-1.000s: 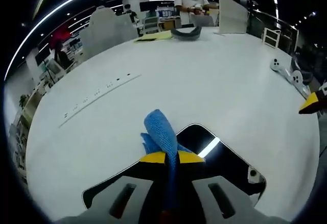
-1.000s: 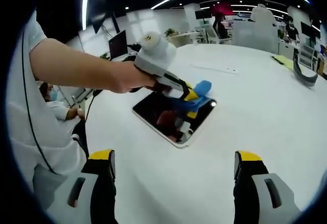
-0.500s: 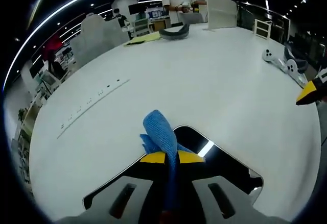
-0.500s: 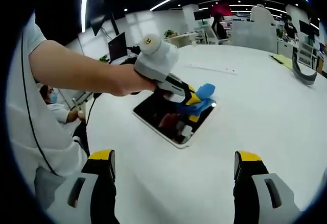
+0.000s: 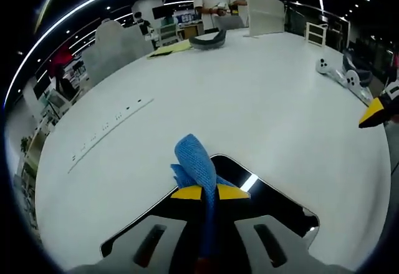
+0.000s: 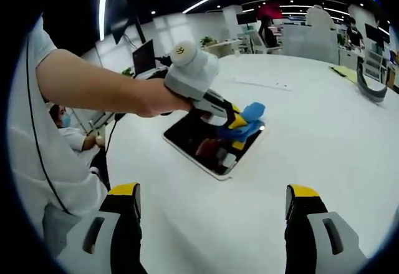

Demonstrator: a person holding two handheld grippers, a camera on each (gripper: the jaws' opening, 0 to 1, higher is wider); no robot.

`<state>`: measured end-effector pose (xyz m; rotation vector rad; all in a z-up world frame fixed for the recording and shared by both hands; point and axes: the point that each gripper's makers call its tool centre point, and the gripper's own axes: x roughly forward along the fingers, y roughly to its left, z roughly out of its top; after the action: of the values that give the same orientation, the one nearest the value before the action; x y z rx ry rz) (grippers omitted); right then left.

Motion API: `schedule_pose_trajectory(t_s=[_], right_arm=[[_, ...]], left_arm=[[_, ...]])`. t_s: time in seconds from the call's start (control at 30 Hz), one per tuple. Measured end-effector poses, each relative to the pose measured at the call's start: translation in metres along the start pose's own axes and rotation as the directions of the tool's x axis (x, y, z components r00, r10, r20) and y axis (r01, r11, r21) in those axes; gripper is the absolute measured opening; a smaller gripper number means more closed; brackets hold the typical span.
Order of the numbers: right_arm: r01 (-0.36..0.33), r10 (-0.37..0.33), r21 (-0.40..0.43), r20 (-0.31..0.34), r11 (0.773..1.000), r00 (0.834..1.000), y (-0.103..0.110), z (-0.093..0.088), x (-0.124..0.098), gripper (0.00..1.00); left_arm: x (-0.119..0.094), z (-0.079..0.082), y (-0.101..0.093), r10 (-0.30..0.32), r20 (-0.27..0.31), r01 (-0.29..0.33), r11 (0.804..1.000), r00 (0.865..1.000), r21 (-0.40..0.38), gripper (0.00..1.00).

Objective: Wipe the mirror surface with the cleaning cloth until all visible marks leave the cleaned area.

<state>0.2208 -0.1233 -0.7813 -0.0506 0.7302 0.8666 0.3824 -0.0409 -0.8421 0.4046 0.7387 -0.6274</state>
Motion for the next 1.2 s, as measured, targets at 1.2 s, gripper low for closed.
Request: schedule_pose_trajectory(t_s=[1.2], right_arm=[[0.025, -0.025, -0.018, -0.024, 1.0, 0.999, -0.0067, 0.0042, -0.0041, 0.96]], left_arm=[[0.0026, 0.0041, -0.0061, -0.137, 0.038, 0.135, 0.99, 0.99, 0.052, 0.04]])
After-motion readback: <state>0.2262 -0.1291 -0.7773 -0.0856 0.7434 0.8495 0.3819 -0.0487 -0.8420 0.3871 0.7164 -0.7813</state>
